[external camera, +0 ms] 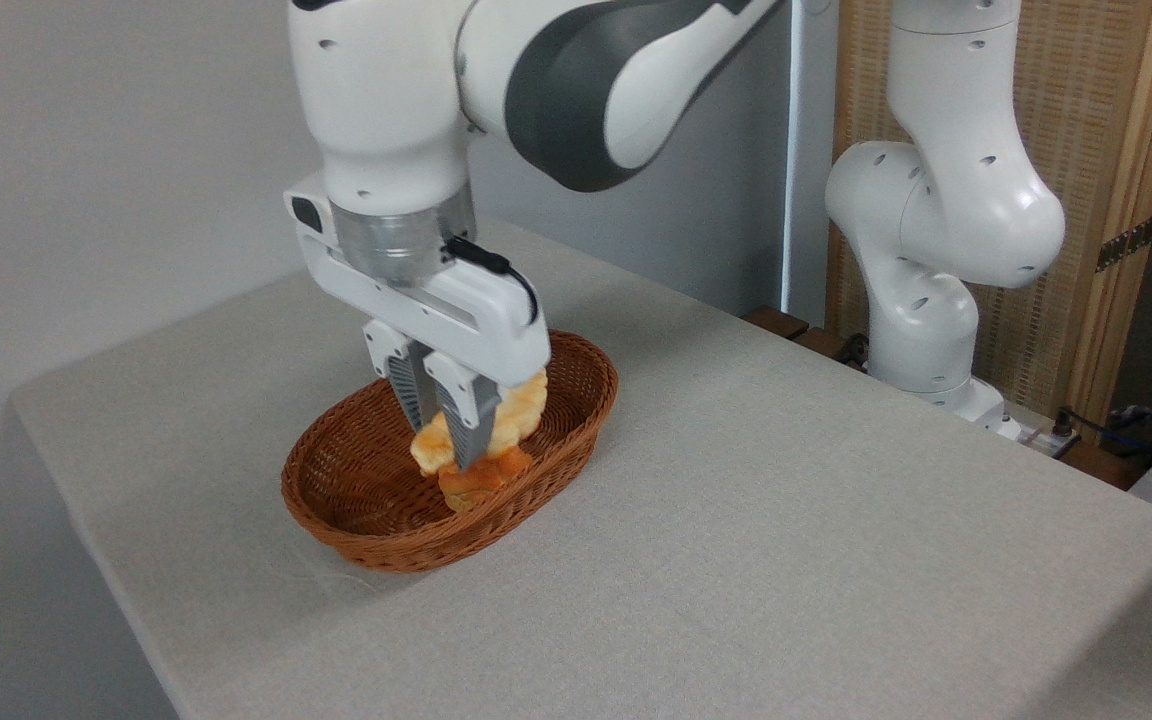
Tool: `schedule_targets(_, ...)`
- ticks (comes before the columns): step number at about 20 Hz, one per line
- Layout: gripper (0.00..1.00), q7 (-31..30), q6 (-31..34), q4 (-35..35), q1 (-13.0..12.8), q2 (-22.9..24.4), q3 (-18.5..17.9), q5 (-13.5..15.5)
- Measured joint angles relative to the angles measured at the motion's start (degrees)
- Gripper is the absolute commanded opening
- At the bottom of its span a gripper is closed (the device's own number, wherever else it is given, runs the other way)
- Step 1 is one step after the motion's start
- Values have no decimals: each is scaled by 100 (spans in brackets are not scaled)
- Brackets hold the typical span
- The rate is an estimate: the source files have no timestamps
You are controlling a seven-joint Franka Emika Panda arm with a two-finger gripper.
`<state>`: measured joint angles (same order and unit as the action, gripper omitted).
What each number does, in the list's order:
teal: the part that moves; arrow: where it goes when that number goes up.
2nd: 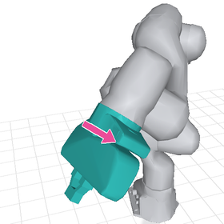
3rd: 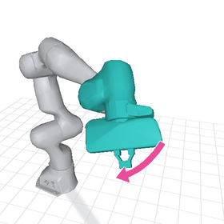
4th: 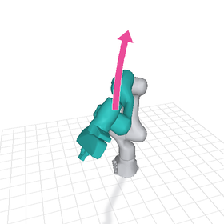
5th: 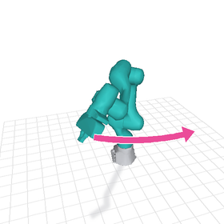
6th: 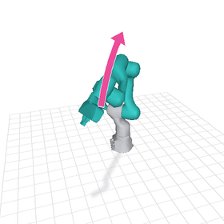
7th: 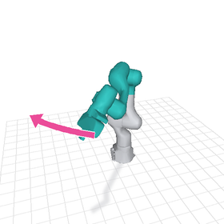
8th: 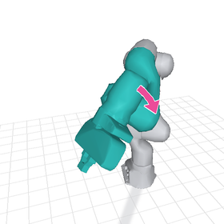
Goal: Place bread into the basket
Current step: 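Lower the bread slice into the basket and open the gripper, then raise the open gripper up away from the basket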
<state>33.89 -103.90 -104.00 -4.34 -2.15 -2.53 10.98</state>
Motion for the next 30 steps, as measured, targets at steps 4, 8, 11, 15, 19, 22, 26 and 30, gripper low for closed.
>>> schedule_targets(4,100,0,0,0,-6,-13,384,-279)
schedule_targets(8,100,0,0,0,-2,-43,467,-417)
schedule_targets(11,100,0,0,0,7,-47,466,-421)
schedule_targets(15,100,0,0,0,17,-47,466,-421)
schedule_targets(19,100,0,-1,33,45,-45,428,-421)
schedule_targets(22,100,0,-1,200,103,-17,320,-424)
schedule_targets(26,100,22,4,279,127,83,-163,-434)
schedule_targets(30,100,250,5,308,152,178,-495,-533)
